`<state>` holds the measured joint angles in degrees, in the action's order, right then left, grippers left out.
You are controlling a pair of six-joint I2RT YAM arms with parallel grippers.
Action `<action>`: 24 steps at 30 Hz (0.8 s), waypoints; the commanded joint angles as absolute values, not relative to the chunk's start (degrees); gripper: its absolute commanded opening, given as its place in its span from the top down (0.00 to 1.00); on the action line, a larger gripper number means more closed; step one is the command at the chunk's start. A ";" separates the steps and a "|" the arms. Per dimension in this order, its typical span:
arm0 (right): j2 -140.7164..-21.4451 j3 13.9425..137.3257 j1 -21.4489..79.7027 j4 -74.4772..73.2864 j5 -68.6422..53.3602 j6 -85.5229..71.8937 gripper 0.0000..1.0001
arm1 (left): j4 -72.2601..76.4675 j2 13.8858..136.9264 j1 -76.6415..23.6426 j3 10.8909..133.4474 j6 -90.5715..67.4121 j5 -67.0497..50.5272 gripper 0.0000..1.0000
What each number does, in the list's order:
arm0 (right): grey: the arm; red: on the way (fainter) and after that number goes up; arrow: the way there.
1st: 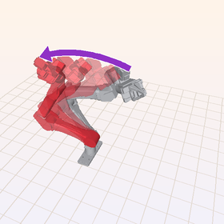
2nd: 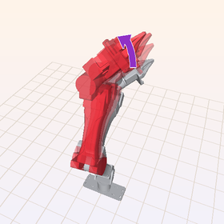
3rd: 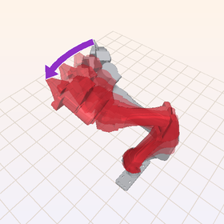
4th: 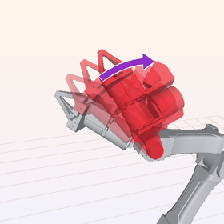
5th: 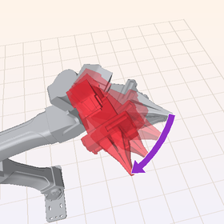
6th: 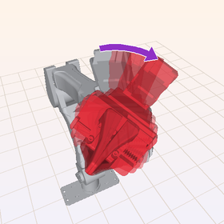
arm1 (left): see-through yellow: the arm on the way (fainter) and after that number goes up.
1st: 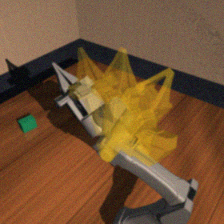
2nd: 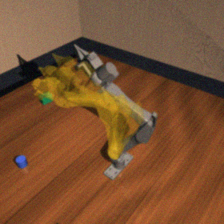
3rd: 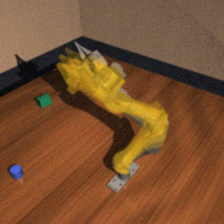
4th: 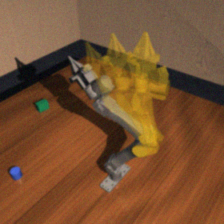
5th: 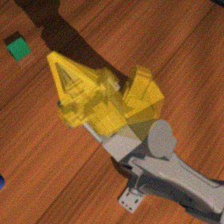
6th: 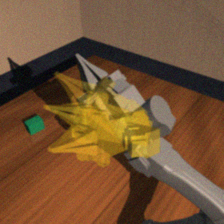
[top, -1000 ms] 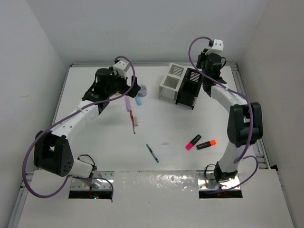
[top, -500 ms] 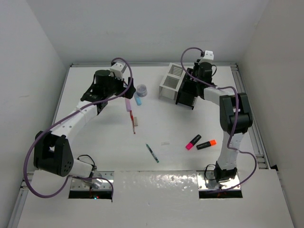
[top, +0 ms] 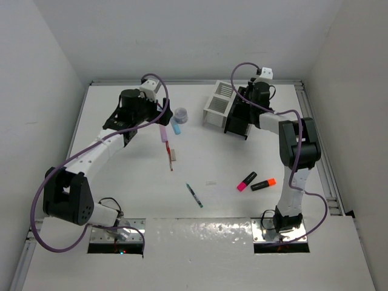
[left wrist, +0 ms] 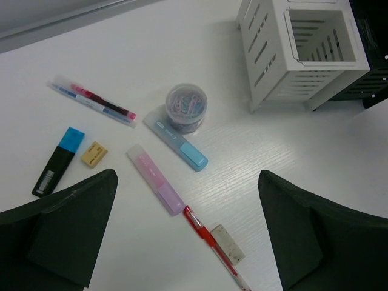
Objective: Sort the stationery into containers
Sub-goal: Place the pen in the storage box.
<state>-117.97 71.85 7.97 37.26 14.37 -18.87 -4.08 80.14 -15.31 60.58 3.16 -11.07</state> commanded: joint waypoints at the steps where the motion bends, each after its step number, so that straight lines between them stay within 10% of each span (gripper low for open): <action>1: -117.25 70.75 7.91 35.95 14.50 -20.57 0.80 | -1.05 78.93 -14.68 60.29 3.25 -10.63 0.00; 24: -100.12 68.82 8.88 31.21 11.51 -17.84 0.36 | 2.90 77.87 -14.41 59.15 4.31 -10.81 0.00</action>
<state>-108.53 68.01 8.45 31.22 12.36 -18.76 0.23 80.14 -15.20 59.86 4.05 -10.07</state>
